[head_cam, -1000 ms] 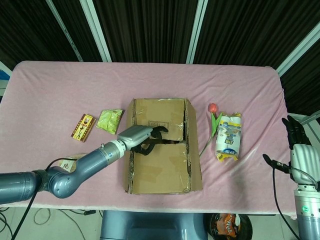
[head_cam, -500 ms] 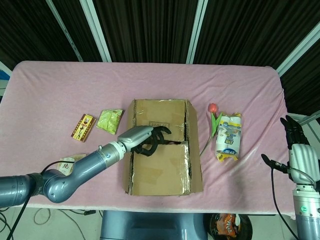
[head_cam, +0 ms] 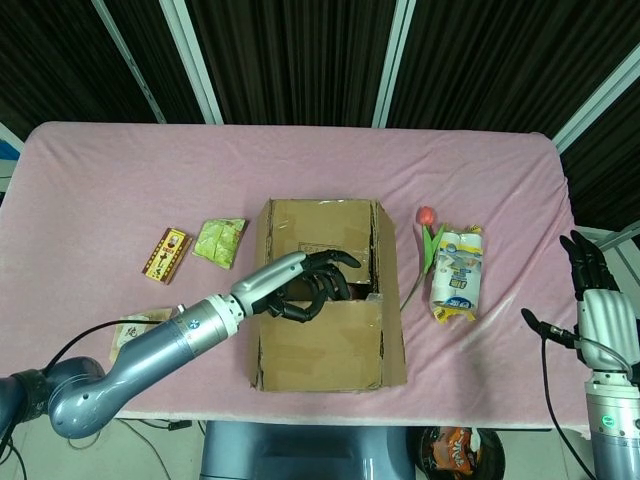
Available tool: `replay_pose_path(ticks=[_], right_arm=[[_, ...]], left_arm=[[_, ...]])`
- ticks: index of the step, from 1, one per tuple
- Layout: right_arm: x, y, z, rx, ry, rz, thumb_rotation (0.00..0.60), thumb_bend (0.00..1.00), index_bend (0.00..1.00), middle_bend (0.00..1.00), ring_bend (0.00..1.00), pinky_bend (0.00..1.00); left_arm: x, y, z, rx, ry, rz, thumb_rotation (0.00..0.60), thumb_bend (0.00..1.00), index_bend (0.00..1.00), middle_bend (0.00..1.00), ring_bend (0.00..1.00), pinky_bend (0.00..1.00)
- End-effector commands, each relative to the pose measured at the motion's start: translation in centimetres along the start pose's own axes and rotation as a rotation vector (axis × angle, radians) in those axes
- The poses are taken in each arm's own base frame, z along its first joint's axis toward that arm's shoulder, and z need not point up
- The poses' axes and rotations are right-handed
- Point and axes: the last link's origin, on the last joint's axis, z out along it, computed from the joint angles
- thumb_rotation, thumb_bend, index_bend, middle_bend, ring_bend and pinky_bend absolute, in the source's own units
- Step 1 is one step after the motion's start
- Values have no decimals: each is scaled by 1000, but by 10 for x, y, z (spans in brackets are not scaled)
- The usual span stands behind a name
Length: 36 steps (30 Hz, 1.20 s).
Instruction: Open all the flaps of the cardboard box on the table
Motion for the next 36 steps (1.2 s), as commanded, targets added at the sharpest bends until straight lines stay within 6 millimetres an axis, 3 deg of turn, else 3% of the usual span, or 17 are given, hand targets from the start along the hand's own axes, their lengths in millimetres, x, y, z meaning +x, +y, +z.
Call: replay_pose_path(ticks=[1,8,13,36], right_arm=[[0,0,0,0,1,1,600,238,0,0,0,217],[1,0,-2,5,4,2,600,239,0,0,0,217],[0,-1,-2,7,2,2,600,239,0,0,0,217],[2,-3,-3,11,7,9,600,239,0,0,0,217]], left_arm=[[-8,8,-9,-19,-46,-60,600,656,193,386,365,446],[-26,19,-20,-19,-155,-249,600,651,192,376,364,444],[-31,22,-28,-27,-190,-264,600,651,192,376,364,444],[-51,6,-62,86,-306,-386,600,643,180,362,364,444]])
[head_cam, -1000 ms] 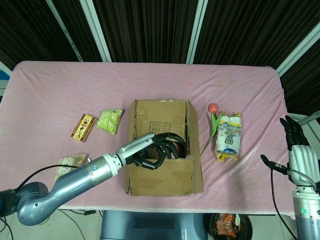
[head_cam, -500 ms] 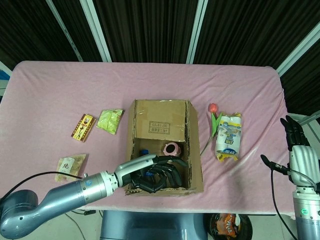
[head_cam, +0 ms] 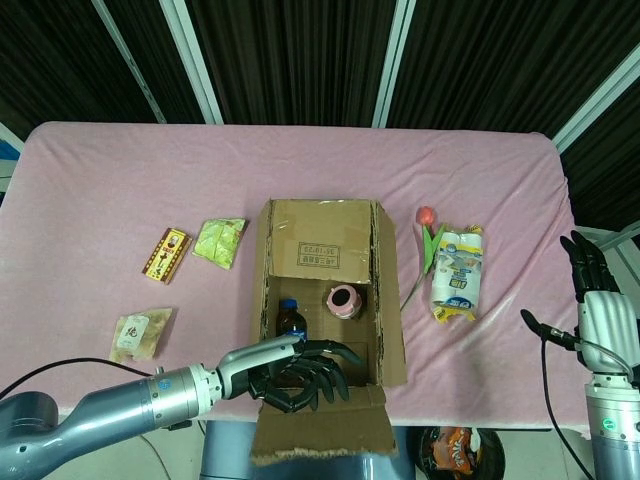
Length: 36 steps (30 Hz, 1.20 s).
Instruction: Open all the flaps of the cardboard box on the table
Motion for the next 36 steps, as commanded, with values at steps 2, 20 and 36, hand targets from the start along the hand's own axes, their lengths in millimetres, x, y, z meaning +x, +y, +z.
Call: replay_pose_path(ticks=[2,20,36], right_arm=[[0,0,0,-1,-1,0,600,239,0,0,0,217],[-4,2,2,-6,-16,-36,600,238,0,0,0,217],[-16,-46,21,92,-98,-42,600,238,0,0,0,217]], left_arm=[[2,0,-2,-2,6,9,600,641,180,361,364,443],[98,-73,-84,113,753,976,600,220,31,60,47,105],[102,-184,-184,380,1172,1086,600,220,20,40,40,86]])
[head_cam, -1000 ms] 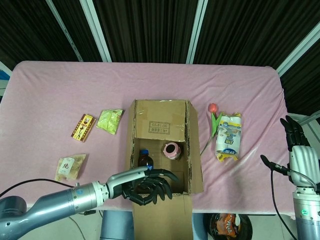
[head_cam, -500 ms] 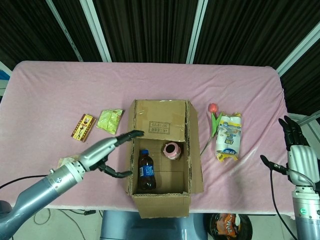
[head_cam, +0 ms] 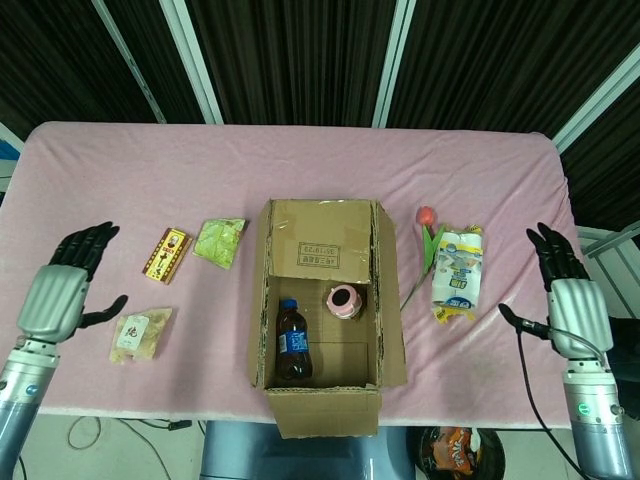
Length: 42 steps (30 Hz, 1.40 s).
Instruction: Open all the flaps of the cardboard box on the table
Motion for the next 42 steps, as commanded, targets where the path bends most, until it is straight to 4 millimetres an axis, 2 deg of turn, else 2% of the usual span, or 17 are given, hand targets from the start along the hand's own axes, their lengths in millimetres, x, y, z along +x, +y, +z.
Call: replay_pose_path(ticks=[1,9,11,12,16,21,23,27,36,42], right_arm=[[-3,-23,5,48,-36,22,600,238,0,0,0,217],[-12,-96,31,195,-129,130,600,240,0,0,1,217],[-18,-118,36,239,-173,156,600,254,0,0,11,217],[-25,-137,38,295,-210,180,600,260,0,0,15,217],[-37,-159,46,318,-243,196,600,273,12,47,86,240],[-58,-191,51,341,-312,237,600,313,234,244,252,334],[-63,-199,50,349,-332,240,600,328,292,301,307,374],[-73,-209,46,352,-389,249,600,334,327,319,326,382],[-93,-219,41,328,-494,244,600,338,334,321,326,382],[-115,-218,39,287,-578,211,600,341,334,324,326,382]], left_arm=[[-18,-22,-26,64,-9,-9,600,220,20,39,40,86],[-21,-39,-30,96,16,-75,600,220,20,38,40,86],[-22,-42,-30,95,18,-75,600,220,19,38,40,86],[-22,-43,-29,100,17,-84,600,220,18,38,40,86],[-22,-46,-28,100,14,-93,600,220,18,38,40,86],[-22,-49,-27,104,13,-107,600,220,18,38,40,86],[-22,-49,-26,105,12,-112,600,220,18,38,40,86],[-23,-51,-25,109,7,-118,600,220,18,38,40,86],[-22,-51,-23,105,10,-126,600,220,18,38,40,86],[-19,-52,-22,105,21,-130,600,216,18,38,40,86]])
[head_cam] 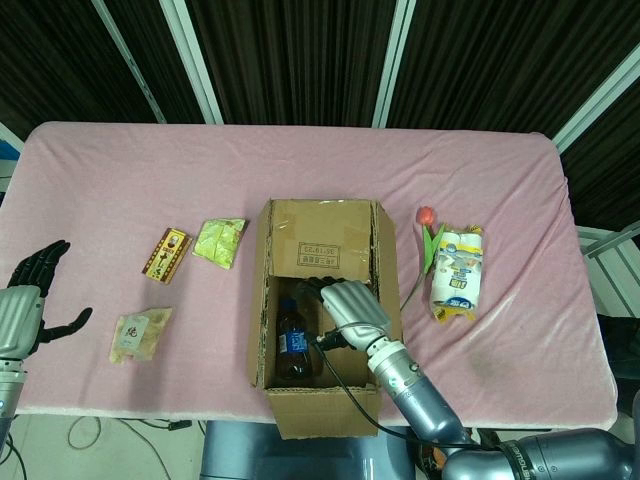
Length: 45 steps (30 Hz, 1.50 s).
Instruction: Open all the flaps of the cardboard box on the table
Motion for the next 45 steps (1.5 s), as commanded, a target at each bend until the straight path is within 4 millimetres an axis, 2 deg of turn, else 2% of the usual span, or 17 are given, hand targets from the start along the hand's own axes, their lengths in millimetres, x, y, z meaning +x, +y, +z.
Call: replay_pose_path(ticks=[1,9,20,28,33,37,39,40,45], right_arm=[[-12,6,5,-36,-46,-8,600,341,334,324,326,382],[-26,14,10,-81,-85,9,600,341,334,324,326,382],[-39,28,30,-130,-117,9,600,341,334,324,326,382],[-39,36,43,-162,-100,41,600,341,334,306,326,382],[-26,32,45,-140,-28,69,600,342,333,291,325,335],[-14,27,45,-118,50,93,600,342,290,248,284,309],[-5,23,46,-96,108,110,600,341,268,220,257,309],[7,20,48,-81,162,117,600,341,260,209,246,309],[33,17,51,-54,266,128,600,341,240,197,241,306]], left_arm=[[0,0,0,-1,2,-1,600,216,17,38,40,86],[1,0,1,-1,6,-7,600,216,18,38,40,86],[2,0,2,-1,14,-16,600,216,17,38,40,78],[2,2,2,-4,4,-28,600,214,18,38,40,77],[1,2,2,-3,2,-32,600,214,18,38,40,78],[1,2,2,-4,-1,-33,600,214,17,38,40,77],[1,2,2,-4,0,-32,600,214,17,38,40,77],[1,2,2,-3,1,-36,600,214,17,38,40,77],[1,3,2,-5,0,-36,600,214,17,38,40,77]])
